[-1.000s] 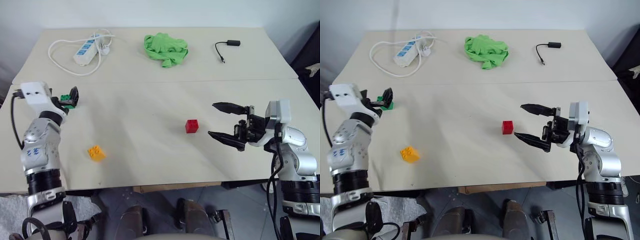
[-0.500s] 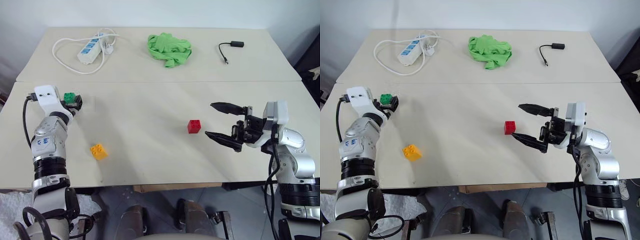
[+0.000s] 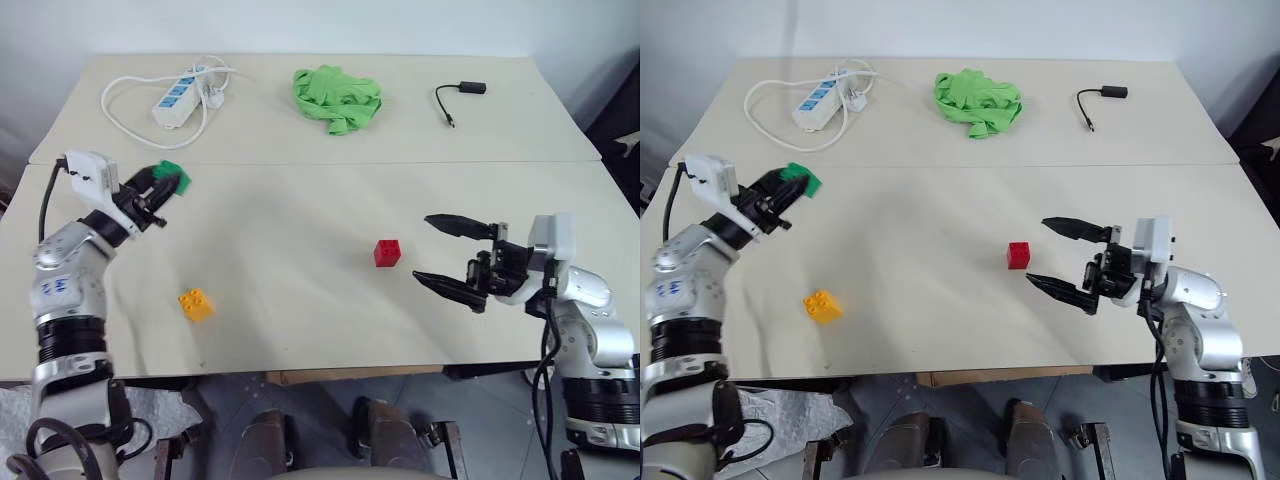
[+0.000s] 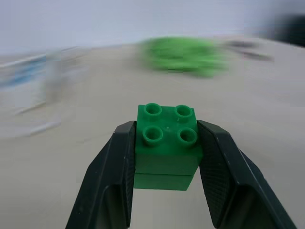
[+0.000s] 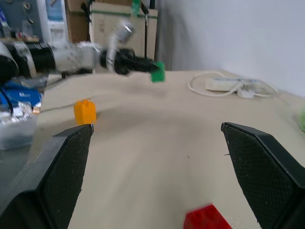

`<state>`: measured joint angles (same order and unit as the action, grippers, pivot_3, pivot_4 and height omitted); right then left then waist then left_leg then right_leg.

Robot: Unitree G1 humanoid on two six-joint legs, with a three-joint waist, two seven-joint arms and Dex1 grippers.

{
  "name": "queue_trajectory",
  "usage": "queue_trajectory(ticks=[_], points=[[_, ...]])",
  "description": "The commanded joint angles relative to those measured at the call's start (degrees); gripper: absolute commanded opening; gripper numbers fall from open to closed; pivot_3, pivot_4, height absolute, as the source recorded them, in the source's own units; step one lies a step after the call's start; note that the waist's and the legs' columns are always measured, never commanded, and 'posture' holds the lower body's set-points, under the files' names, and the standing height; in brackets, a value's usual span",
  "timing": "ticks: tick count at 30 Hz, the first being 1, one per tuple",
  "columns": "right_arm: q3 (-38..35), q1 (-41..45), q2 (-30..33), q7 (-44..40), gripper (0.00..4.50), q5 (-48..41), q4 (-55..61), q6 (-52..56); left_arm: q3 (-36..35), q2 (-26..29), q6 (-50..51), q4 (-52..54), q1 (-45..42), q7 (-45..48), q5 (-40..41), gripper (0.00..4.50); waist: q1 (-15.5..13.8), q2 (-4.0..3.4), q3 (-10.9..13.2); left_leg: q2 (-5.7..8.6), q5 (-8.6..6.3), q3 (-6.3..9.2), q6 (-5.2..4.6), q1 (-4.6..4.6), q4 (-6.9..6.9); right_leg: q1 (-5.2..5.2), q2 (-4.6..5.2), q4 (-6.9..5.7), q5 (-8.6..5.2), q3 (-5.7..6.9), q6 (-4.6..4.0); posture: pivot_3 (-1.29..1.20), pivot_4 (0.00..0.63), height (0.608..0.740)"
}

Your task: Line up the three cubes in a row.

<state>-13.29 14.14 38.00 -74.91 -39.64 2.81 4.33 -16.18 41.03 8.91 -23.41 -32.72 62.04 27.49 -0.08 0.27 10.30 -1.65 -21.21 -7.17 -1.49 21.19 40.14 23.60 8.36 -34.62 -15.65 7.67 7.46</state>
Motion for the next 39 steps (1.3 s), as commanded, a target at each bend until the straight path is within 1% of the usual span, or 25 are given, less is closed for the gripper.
queue_trajectory(ticks=[1,2,4,6,9,13,17,23,36,38,39], points=[[-4.1,-1.8,3.7,-3.9,4.5,-0.7,-1.2,-0.7,5.2,1.4,4.5,2.8,-6.0,14.6,3.9,1.5,-0.8,0.0,0.0,0.0,0.0,0.03,0.0,0.0,0.05,-0.06,0.0,0.0,0.0,0.01,0.0,0.0,0.15,0.74],[-4.2,-2.0,4.2,-4.7,4.5,-0.5,-1.8,-1.0,6.4,1.3,5.5,2.6,-7.2,16.6,4.0,1.5,-1.0,0.02,0.0,0.01,0.0,0.03,0.0,-0.01,0.11,-0.1,0.0,0.0,0.01,0.01,0.01,0.0,0.15,0.74],[-4.7,-3.4,5.5,-6.9,4.5,-0.3,-2.8,-1.3,11.6,-0.9,8.2,2.2,-11.3,21.3,2.9,1.5,-1.2,0.01,0.0,0.0,0.0,-0.01,0.0,-0.06,0.15,-0.14,-0.01,0.0,0.02,-0.05,0.05,0.0,0.15,0.74],[-5.4,-4.0,5.9,-7.5,4.5,-1.2,-3.2,-0.3,16.6,-3.5,5.4,0.1,-14.1,24.7,-0.9,1.5,-1.3,0.01,0.0,0.01,0.01,0.0,-0.01,-0.05,0.16,-0.14,-0.02,-0.02,0.03,-0.03,0.05,0.0,0.15,0.74],[-6.1,-5.6,6.8,-8.9,4.5,-1.7,-3.6,1.2,22.3,-8.4,-0.8,-7.5,-17.7,23.8,-8.1,1.5,-1.2,0.01,0.0,0.04,0.01,-0.02,-0.02,-0.04,0.17,-0.12,-0.02,-0.02,0.03,-0.05,0.06,0.0,0.15,0.74],[-7.3,-7.7,7.0,-9.7,4.5,-0.8,-5.4,0.2,26.1,-13.2,-7.7,-19.1,-21.9,20.9,-15.0,1.5,-0.7,0.04,0.0,-0.04,0.01,-0.02,-0.02,-0.01,0.15,-0.08,-0.12,0.04,0.03,-0.05,0.06,0.0,0.15,0.74],[-8.1,-8.4,7.1,-8.7,4.5,-0.2,-5.5,0.1,25.7,-17.3,-13.4,-26.6,-25.2,15.0,-18.7,1.5,-0.8,0.08,0.0,-0.04,0.01,0.0,-0.02,0.06,0.15,-0.07,-0.11,0.09,0.05,-0.05,0.08,0.0,0.15,0.74],[-8.0,-9.4,5.7,-6.8,4.5,-0.6,-3.5,0.4,25.2,-20.6,-16.5,-30.4,-26.1,15.9,-19.6,1.5,-1.0,0.08,0.0,-0.04,0.01,0.03,-0.03,0.06,0.16,-0.07,-0.11,0.1,0.05,-0.04,0.09,0.0,0.15,0.74],[-7.0,-11.1,4.1,-4.7,4.5,-0.4,-0.6,0.9,25.3,-24.3,-19.4,-37.4,-28.2,13.6,-23.4,1.5,-1.4,0.08,0.0,-0.04,0.01,0.09,-0.03,0.09,0.26,-0.1,-0.1,0.08,0.06,-0.01,0.1,0.0,0.15,0.74],[-6.7,-11.2,3.8,-4.3,4.5,-0.4,-0.3,1.0,25.2,-24.6,-18.5,-38.0,-28.5,13.5,-23.8,1.5,-1.4,0.08,0.0,-0.03,0.01,0.1,-0.04,0.09,0.28,-0.11,-0.09,0.08,0.06,-0.01,0.11,0.0,0.15,0.74],[-6.6,-11.2,3.8,-4.2,4.5,-0.4,-0.1,1.2,24.8,-24.8,-18.9,-38.0,-28.7,12.5,-23.8,1.85,-1.4,0.08,0.0,-0.02,0.02,0.1,-0.05,0.09,0.3,-0.12,-0.09,0.08,0.07,-0.01,0.11,0.0,0.15,0.74]])
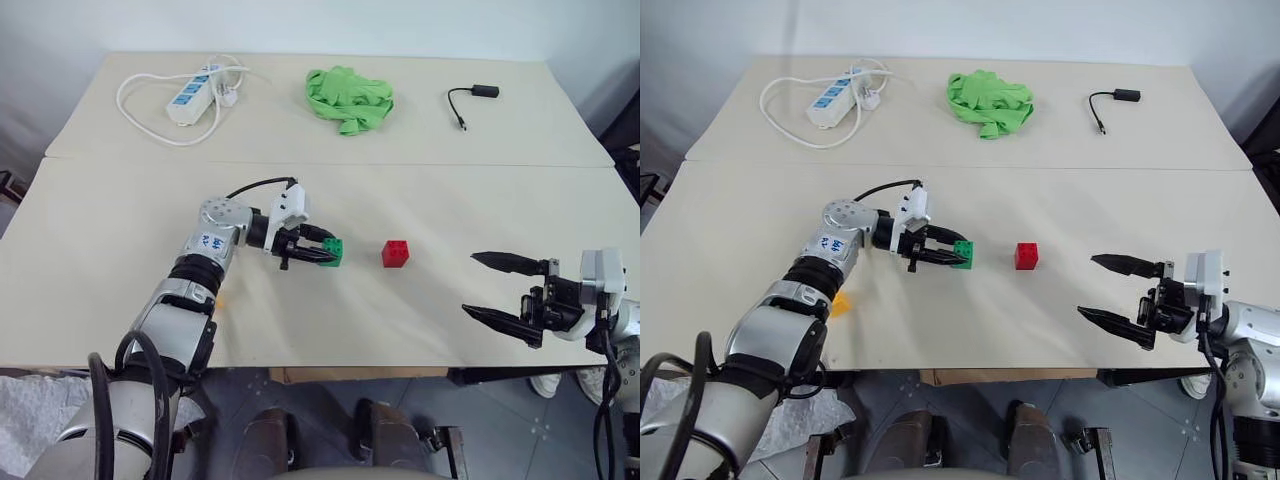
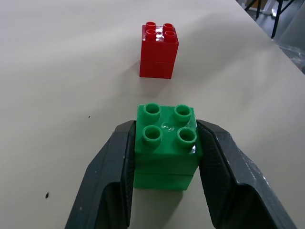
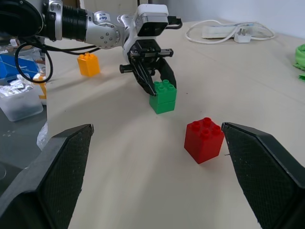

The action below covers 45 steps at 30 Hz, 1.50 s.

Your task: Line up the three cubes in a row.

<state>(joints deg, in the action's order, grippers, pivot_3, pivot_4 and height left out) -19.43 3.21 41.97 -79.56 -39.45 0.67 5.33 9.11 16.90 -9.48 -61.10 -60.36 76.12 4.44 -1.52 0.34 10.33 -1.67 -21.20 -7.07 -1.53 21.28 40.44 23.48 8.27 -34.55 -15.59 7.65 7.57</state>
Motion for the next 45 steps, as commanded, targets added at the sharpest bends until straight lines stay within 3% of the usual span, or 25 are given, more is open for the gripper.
queue_trajectory(ticks=[1,8,15,17,20,24,29,35,40,45], points=[[-0.3,-0.3,-0.3,0.6,4.5,-0.6,2.2,0.2,-1.0,-0.9,0.4,-0.3,-1.3,-1.9,-0.5,2.22,0.0,0.0,0.0,0.0,0.0,0.01,0.0,0.0,0.01,0.0,0.0,0.0,0.0,0.0,0.0,0.0,0.15,0.74],[1.4,0.6,-1.0,0.8,4.5,-0.8,2.5,1.2,-5.4,1.0,0.2,4.9,-1.7,3.4,4.0,4.14,0.2,0.0,0.0,-0.02,0.0,0.03,0.0,0.03,0.06,0.02,0.01,-0.04,0.0,0.02,0.0,0.0,0.15,0.74],[4.8,6.0,-2.4,1.7,4.5,-0.7,1.2,3.5,-11.6,12.1,4.2,17.3,2.6,8.5,10.0,4.14,1.4,-0.01,0.0,-0.06,0.0,0.03,0.0,0.01,0.08,0.06,0.0,-0.14,-0.01,-0.01,-0.02,0.0,0.15,0.74],[6.3,7.9,-2.7,3.4,4.5,-0.9,1.0,6.8,-16.2,16.8,8.5,24.6,8.0,6.5,13.5,4.49,1.6,-0.03,0.0,-0.07,0.0,0.09,0.0,-0.01,0.08,0.04,0.0,-0.15,-0.01,-0.02,-0.02,0.0,0.15,0.74],[8.3,10.2,-4.3,2.4,4.5,-1.1,1.2,7.0,-22.2,22.7,12.0,34.6,18.5,3.0,16.7,4.49,2.3,-0.04,0.0,-0.12,0.0,0.36,0.0,-0.09,0.06,0.09,0.01,-0.21,-0.03,-0.13,-0.05,0.0,0.15,0.74],[10.5,12.0,-6.3,0.8,4.5,-0.4,2.3,5.3,-30.1,25.4,15.8,45.6,32.1,-4.1,20.0,4.49,2.0,-0.03,0.0,-0.11,0.0,0.41,0.0,-0.03,0.06,0.11,0.04,-0.23,-0.04,-0.07,-0.07,0.0,0.15,0.74],[13.2,15.1,-9.1,0.1,4.5,-1.2,4.7,5.2,-46.1,23.8,21.2,60.4,54.8,-14.0,25.2,4.49,1.8,-0.03,0.0,-0.23,-0.05,0.53,-0.04,-0.09,0.07,0.11,0.25,-0.34,-0.04,-0.14,-0.07,0.0,0.15,0.74],[14.8,15.6,-9.4,-2.7,4.5,-0.1,4.1,3.8,-55.5,18.0,19.7,63.3,73.1,-19.5,26.7,4.49,1.4,-0.02,0.0,-0.21,-0.11,0.6,-0.06,-0.12,0.04,0.06,0.32,-0.33,-0.05,-0.08,-0.09,0.0,0.15,0.74],[15.5,15.8,-9.7,-5.2,4.5,0.4,3.3,1.8,-58.1,14.9,18.0,62.9,81.3,-19.2,28.6,4.49,1.5,0.0,0.0,-0.23,-0.16,0.57,-0.05,-0.13,0.04,0.08,0.32,-0.32,-0.06,-0.09,-0.11,0.0,0.15,0.74],[15.1,15.8,-9.4,-6.0,4.5,0.4,2.4,1.2,-56.0,14.8,18.2,65.4,82.5,-18.7,30.8,4.49,1.6,-0.01,0.0,-0.24,-0.17,0.58,-0.05,-0.14,0.04,0.09,0.34,-0.32,-0.06,-0.1,-0.12,0.0,0.15,0.74]])
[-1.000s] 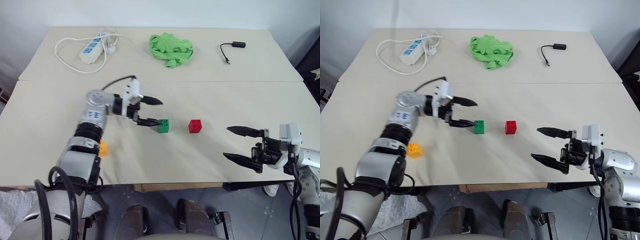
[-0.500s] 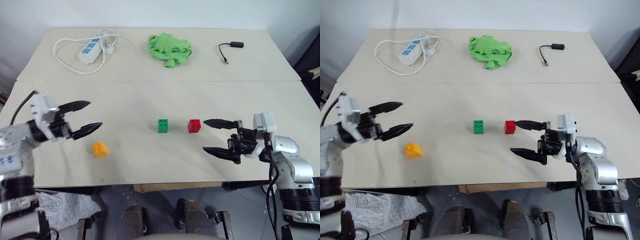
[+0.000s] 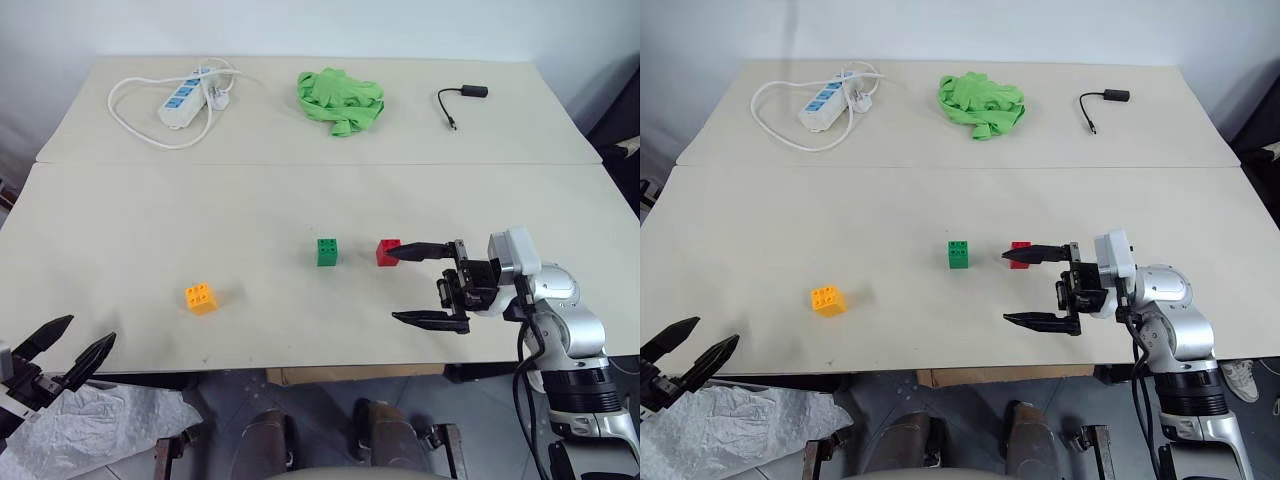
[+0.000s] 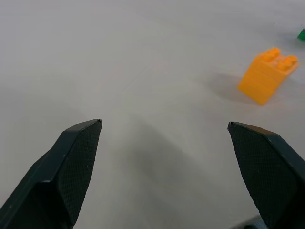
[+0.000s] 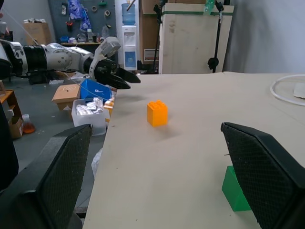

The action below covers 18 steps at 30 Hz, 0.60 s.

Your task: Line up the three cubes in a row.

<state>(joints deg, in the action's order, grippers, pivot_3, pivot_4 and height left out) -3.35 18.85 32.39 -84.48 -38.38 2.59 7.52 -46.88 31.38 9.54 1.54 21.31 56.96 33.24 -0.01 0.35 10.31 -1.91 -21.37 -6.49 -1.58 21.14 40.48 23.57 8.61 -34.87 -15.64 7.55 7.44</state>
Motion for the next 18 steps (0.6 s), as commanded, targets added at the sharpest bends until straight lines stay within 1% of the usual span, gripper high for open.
queue_trajectory(ticks=[1,4,7,10,12,16,18], points=[[-1.1,0.1,0.4,-1.4,4.5,-0.6,0.2,-1.2,1.6,1.1,-1.3,3.5,0.6,1.4,1.4,4.49,0.1,-0.03,0.0,0.0,-0.01,-0.01,0.01,-0.01,0.0,0.01,0.0,0.0,0.0,-0.01,0.0,0.0,0.15,0.74],[-1.9,-1.1,2.5,-2.7,4.5,-0.2,-0.9,-0.8,9.1,6.5,-4.3,2.1,-2.9,7.7,-2.5,4.49,-0.1,-0.03,0.0,0.0,-0.01,-0.04,0.02,0.0,-0.02,0.03,-0.02,-0.02,-0.01,0.02,-0.02,0.0,0.15,0.74],[-1.3,-2.2,4.4,-3.0,4.5,1.3,-1.2,-0.6,13.1,10.0,-5.0,0.6,-5.8,9.3,-4.1,4.49,0.1,-0.07,0.0,0.03,-0.01,-0.07,0.01,0.0,-0.02,0.04,0.0,-0.03,-0.02,0.0,-0.04,0.0,0.15,0.74],[-2.4,-3.4,5.6,-3.0,4.5,0.5,-0.7,-0.2,19.3,13.8,-8.1,-6.9,-13.1,13.0,-7.5,4.49,0.2,-0.08,0.0,0.07,-0.05,-0.2,0.0,-0.03,-0.07,0.08,-0.04,-0.02,-0.02,0.0,-0.04,0.0,0.15,0.74],[-2.8,-4.1,6.0,-3.0,4.5,0.5,-0.6,-0.3,22.1,14.6,-9.1,-10.6,-17.8,14.4,-8.2,4.49,0.4,-0.09,0.0,0.15,-0.05,-0.31,0.01,-0.04,-0.1,0.12,-0.08,-0.04,-0.03,0.0,-0.06,0.0,0.15,0.74],[-4.0,-5.4,6.6,-2.3,4.5,-0.1,0.5,0.2,27.0,15.8,-10.6,-15.1,-22.5,18.7,-9.3,4.49,0.7,-0.09,0.0,0.14,-0.05,-0.39,0.02,-0.03,-0.12,0.16,-0.12,-0.02,-0.03,0.0,-0.06,0.0,0.15,0.74],[-4.4,-6.1,6.7,-1.8,4.5,-0.1,0.8,0.1,28.5,15.3,-11.2,-16.6,-24.5,19.7,-9.1,4.49,0.6,-0.09,0.0,0.16,-0.05,-0.4,0.02,-0.04,-0.15,0.16,-0.12,-0.01,-0.03,0.01,-0.06,0.0,0.15,0.74]])
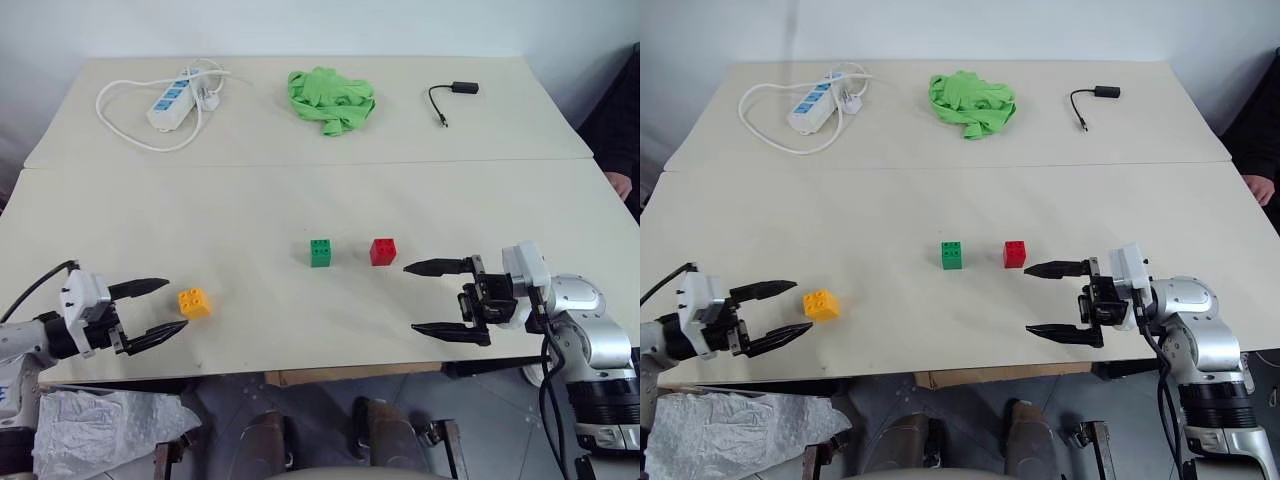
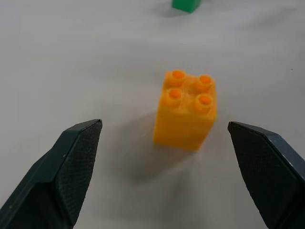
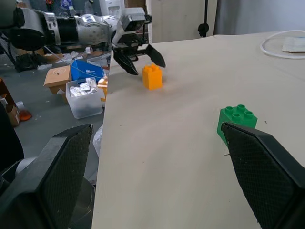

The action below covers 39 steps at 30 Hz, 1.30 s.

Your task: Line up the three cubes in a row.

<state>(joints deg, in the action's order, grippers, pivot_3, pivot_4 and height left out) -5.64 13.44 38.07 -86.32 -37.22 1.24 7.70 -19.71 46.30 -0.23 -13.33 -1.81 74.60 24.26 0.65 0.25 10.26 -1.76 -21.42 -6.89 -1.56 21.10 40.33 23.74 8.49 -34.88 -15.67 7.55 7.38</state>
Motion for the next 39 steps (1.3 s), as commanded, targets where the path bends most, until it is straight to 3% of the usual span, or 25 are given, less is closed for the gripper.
queue_trajectory(ticks=[1,5,12,18,22,29,39], points=[[-2.5,-1.1,1.0,0.3,4.5,-1.2,2.3,-0.2,1.9,-0.1,-1.1,-1.8,-2.4,2.1,0.3,4.49,0.0,0.0,0.0,0.0,0.0,-0.01,0.0,0.0,0.0,0.0,0.0,0.0,0.0,0.01,0.0,0.0,0.15,0.74],[-3.6,-3.1,0.8,1.3,4.5,-1.2,3.4,-0.4,4.4,-0.3,-2.1,-1.7,-3.1,3.5,-0.2,3.64,-0.3,0.0,0.0,0.01,0.0,0.0,0.0,-0.01,0.01,-0.01,0.0,0.0,0.0,-0.02,0.0,0.0,0.15,0.74],[-4.4,-4.9,0.9,2.4,4.5,-0.9,4.2,-0.7,5.4,-0.6,-2.1,-3.0,-6.2,3.5,0.9,1.55,-0.5,0.0,0.0,0.0,0.0,0.01,0.0,-0.01,0.01,-0.02,0.0,-0.01,0.0,-0.02,0.0,0.0,0.15,0.74],[-5.5,-5.4,1.3,2.8,4.5,-0.7,3.6,-1.1,11.7,-3.9,-0.4,-5.5,-18.4,4.8,-0.7,1.49,-1.0,0.01,0.0,0.08,0.03,0.0,-0.04,0.05,0.11,-0.06,0.01,-0.05,0.01,0.01,0.02,0.0,0.15,0.74],[-6.2,-5.4,2.0,2.5,4.5,-0.8,3.5,-1.1,17.6,-6.8,-5.6,-19.7,-34.4,9.0,-6.2,1.49,-1.4,0.01,0.0,0.1,0.03,-0.21,-0.03,0.11,0.31,-0.15,-0.07,-0.09,0.01,0.1,0.02,0.0,0.15,0.74],[-8.0,-7.4,2.5,3.8,4.5,-0.9,5.3,-1.4,23.9,-12.2,-17.9,-46.9,-52.8,11.9,-16.5,1.49,-0.6,0.04,0.0,0.1,0.03,-0.28,-0.04,0.17,0.29,-0.13,-0.14,0.03,0.02,0.12,0.05,0.0,0.15,0.74],[-10.4,-14.2,1.1,8.8,4.5,-1.7,12.0,-1.2,24.6,-15.3,-23.1,-58.3,-57.3,9.9,-22.6,1.49,-0.6,0.08,0.0,0.07,0.03,-0.24,-0.04,0.17,0.32,-0.15,-0.14,0.04,0.04,0.1,0.08,0.0,0.15,0.74]])
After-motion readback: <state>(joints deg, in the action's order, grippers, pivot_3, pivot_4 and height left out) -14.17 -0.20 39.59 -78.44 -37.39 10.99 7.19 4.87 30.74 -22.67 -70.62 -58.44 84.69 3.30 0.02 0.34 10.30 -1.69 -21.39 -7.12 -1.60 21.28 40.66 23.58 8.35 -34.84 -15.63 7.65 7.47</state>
